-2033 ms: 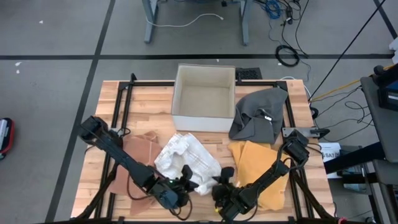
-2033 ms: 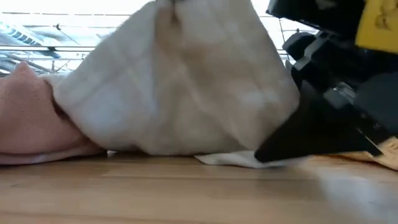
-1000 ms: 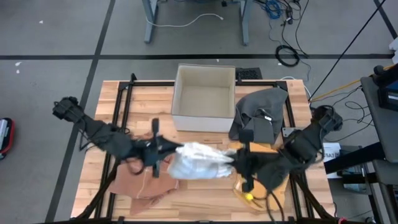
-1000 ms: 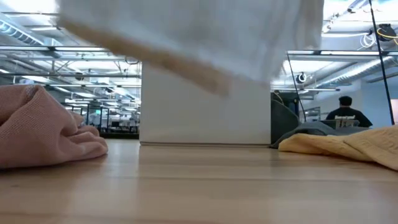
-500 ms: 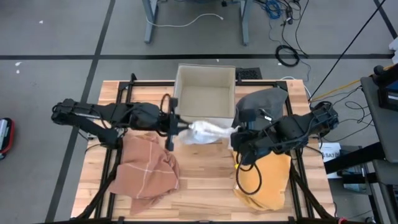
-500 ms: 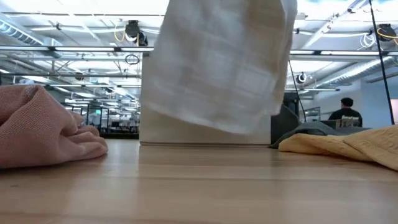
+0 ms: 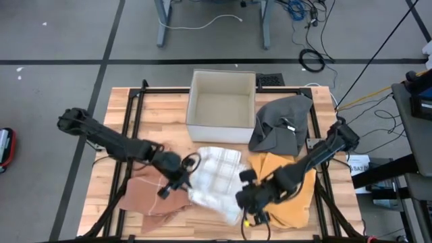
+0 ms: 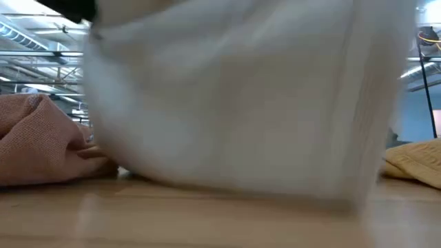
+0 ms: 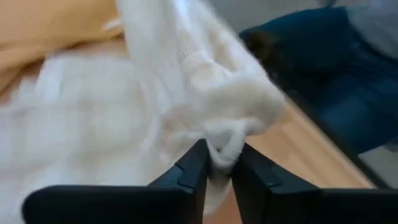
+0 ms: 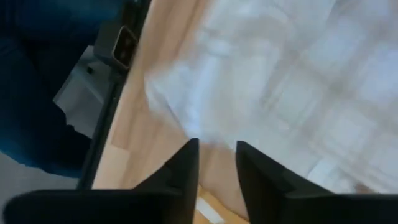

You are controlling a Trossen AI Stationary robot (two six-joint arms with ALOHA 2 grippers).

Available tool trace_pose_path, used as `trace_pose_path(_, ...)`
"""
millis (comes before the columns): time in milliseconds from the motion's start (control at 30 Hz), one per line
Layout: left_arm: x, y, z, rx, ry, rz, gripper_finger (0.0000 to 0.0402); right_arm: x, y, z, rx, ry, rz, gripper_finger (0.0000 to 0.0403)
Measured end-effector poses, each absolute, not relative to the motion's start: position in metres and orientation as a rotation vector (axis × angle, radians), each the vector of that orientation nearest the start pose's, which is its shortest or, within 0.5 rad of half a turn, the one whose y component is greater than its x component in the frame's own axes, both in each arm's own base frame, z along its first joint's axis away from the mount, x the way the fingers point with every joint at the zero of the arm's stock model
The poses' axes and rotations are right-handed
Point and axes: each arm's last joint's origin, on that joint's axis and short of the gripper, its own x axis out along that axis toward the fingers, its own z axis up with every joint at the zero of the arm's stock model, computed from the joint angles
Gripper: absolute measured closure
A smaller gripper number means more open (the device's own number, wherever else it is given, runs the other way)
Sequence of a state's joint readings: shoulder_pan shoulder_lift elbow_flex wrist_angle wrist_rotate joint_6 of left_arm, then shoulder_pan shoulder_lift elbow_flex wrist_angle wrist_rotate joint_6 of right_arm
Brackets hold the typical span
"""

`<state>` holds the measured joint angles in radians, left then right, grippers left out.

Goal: Fold towel
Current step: Fold the white patterned towel

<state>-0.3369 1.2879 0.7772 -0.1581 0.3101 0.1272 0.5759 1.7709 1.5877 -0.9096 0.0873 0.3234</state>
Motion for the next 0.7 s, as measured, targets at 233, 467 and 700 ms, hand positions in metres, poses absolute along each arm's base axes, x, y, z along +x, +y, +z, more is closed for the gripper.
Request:
trace_pose_path(233, 0.223, -0.125, 0.202, 0.119, 0.612, -0.757, 0.0282, 0.313, 0.227, 0.255, -0.068, 1.068, 0.199, 0.0237)
trace_pose_path(467, 0.208, -0.144, 0.196, 0.09, 0.67, -0.781, 0.0263, 0.319, 0.231, 0.236, -0.16, 1.047, 0.056, 0.023)
trace_pose_path(700, 0.189, -0.149, 0.181, 0.157, 0.872, -0.701, 0.0262, 0.333, 0.24, 0.211, -0.207, 1.035, 0.087, 0.0247)
